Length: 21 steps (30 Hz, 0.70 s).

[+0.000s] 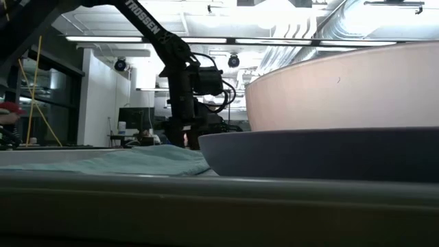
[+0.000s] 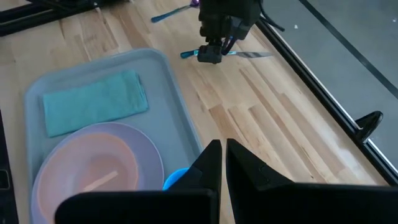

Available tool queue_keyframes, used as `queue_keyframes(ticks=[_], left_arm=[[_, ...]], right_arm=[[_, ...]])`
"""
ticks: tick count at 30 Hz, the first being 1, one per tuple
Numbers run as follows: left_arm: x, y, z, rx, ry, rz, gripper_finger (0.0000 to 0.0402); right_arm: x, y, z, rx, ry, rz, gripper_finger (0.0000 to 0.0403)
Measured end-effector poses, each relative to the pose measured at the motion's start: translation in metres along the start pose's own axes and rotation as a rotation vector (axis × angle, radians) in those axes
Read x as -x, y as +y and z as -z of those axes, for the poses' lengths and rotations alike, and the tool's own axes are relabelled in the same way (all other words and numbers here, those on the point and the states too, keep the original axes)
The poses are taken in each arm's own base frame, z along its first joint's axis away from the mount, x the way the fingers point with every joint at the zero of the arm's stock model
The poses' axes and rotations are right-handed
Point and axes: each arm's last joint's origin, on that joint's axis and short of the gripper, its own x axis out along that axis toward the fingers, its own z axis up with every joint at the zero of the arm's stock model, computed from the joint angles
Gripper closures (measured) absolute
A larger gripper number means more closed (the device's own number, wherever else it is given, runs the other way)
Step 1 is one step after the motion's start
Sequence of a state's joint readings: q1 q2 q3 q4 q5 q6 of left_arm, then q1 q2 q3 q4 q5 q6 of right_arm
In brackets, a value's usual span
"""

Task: Set up tray
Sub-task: Put the green knife on the blue napkin on the gray tray

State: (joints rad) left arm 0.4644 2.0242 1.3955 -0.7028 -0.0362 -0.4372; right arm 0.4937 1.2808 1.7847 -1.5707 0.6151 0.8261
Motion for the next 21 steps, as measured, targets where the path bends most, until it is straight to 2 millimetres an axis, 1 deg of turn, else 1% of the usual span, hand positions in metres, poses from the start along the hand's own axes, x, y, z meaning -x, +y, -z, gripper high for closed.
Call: queue_keyframes(ticks=[5, 21], left_arm=[[-0.0024, 0.0001, 0.0003, -0.039, 0.008, -0.006, 0.0149], [-0.0035, 0.0002, 0.0006, -0.051, 0.011, -0.007, 0.0149]], right_arm=[[0.0, 0.0001, 0.0001, 0.004, 0.003, -0.002, 0.0403], [0.0, 0.0005, 0.0005, 0.016, 0.018, -0.016, 0.0403]])
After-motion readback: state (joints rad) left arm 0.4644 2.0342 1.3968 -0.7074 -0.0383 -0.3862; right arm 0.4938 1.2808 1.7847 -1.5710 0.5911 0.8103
